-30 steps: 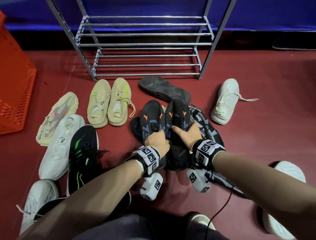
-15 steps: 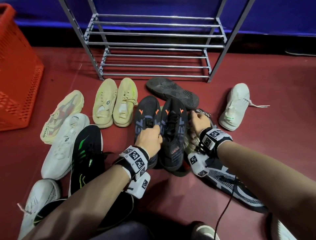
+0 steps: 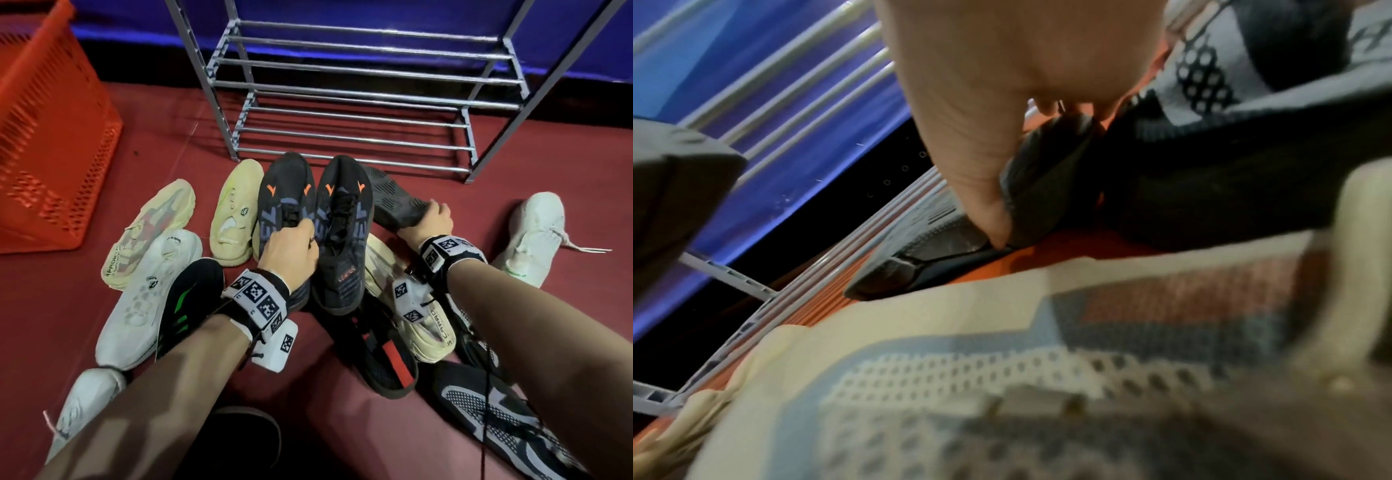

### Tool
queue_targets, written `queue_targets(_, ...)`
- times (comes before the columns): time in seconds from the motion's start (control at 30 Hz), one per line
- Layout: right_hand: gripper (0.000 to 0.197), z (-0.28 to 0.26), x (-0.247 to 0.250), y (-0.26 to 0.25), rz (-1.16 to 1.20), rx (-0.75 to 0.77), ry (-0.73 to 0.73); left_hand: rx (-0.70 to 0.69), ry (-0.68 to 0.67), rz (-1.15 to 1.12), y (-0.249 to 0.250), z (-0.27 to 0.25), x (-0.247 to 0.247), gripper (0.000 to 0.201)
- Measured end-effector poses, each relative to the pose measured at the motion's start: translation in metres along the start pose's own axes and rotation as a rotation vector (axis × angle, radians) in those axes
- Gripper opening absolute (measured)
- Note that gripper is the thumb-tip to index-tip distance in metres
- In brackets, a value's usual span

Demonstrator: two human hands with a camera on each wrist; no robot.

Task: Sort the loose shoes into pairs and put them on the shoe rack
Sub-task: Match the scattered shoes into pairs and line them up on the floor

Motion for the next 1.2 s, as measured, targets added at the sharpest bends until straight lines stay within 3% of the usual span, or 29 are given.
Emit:
queue_targets(0.1, 0.111, 0.011, -0.007, 0.007, -0.049, -0.027, -0.018, -0.004, -0.004, 0.007, -0.004, 0.009, -0.002, 0.011)
queue_targets(0.27, 0.106, 0.006, -0.007, 0.013, -0.21, -0.021, 0.02, 0.029, -0.039, -0.002, -0.01, 0.015, -0.008, 0.009)
queue_targets(0.43, 0.105, -0.009, -0.005, 0.021, -0.25, -0.042, -0.148, 0.065, 0.016, -0.025, -0.014, 0.016, -0.002, 0.012)
queue_targets(0.73, 0.11, -0.096, 0.006, 0.049, -0.484, 0.136, -0.494, 0.073, 0.1, -0.038, -0.007, 0.001, 0.024, 0.014)
queue_targets(0.9, 0.121, -0.148, -0.003, 0.07, -0.575, 0.233, -0.718, 0.008, 0.033, -0.006, 0.017, 0.002, 0.016, 0.012)
queue_targets(1.07, 0.111, -0.148, -0.008, 0.073, -0.597, 0.328, -0.735, -0.038, -0.044, 0.06, 0.033, 0.027, -0.006, 0.014)
queue_targets(1.2, 0.113, -0.129, -0.007, 0.075, -0.455, 0.161, -0.818, -0.042, -0.071, 0.088, 0.037, 0.057, -0.024, 0.013)
Point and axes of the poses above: each hand's wrist, its own z-axis towards the middle knuckle, its own x-axis out of the back of the hand, y = z × x, the point moved 3 cm from there along z, towards the middle knuckle, and after that the axes turned 13 degrees about z, right-handed, at the moved point
